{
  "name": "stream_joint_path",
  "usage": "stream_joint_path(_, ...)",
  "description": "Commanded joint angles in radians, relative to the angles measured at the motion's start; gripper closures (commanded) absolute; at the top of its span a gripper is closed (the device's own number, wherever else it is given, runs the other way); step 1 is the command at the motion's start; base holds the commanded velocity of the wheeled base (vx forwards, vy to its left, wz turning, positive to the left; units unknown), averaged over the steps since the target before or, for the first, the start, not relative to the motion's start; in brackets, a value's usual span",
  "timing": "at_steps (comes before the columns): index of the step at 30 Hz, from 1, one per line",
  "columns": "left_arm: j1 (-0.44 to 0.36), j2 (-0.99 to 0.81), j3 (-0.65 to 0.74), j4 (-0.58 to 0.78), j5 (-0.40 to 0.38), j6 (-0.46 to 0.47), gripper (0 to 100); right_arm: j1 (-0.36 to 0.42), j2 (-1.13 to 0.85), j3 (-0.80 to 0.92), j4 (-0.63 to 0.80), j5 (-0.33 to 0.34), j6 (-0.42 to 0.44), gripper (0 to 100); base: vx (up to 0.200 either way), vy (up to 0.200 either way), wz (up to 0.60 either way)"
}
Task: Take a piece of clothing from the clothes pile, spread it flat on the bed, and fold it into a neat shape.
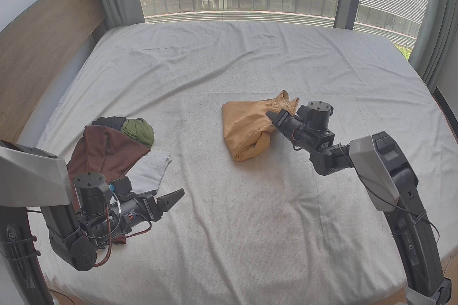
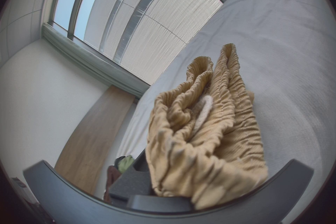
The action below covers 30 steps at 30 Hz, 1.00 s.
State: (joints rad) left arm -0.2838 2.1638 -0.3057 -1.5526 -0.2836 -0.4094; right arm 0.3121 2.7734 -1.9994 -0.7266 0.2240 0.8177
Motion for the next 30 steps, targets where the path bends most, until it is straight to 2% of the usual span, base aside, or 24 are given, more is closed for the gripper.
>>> stream_joint_path(1,0.002,-0.006,0.0,-0.001,0.0,0.0,0,-0.01,0.066,-0.001,0.003,-0.02,-0.003,100,0.0,0.0,0.0)
stream_joint_path(3,0.002,-0.013,0.002,0.0,0.0,0.0,0,-0.01,0.052,-0.001,-0.007,-0.041,-0.006,100,0.0,0.0,0.0)
stream_joint_path(9,0.003,-0.015,0.004,0.0,0.001,0.0,0,-0.002,0.008,0.019,-0.016,-0.043,-0.023,100,0.0,0.0,0.0)
stream_joint_path(15,0.003,-0.015,0.004,0.0,0.0,0.0,0,-0.002,0.008,0.076,-0.025,-0.061,-0.075,100,0.0,0.0,0.0)
stream_joint_path(27,0.002,-0.015,0.004,0.0,0.0,0.0,0,-0.002,0.003,0.136,-0.048,-0.078,-0.078,100,0.0,0.0,0.0)
stream_joint_path(28,0.002,-0.015,0.004,0.0,0.0,0.0,0,-0.002,0.003,0.136,-0.048,-0.078,-0.078,0,0.0,0.0,0.0)
stream_joint_path(30,0.002,-0.016,0.004,0.0,0.001,0.0,0,-0.005,-0.011,0.165,-0.06,-0.081,-0.091,0,0.0,0.0,0.0)
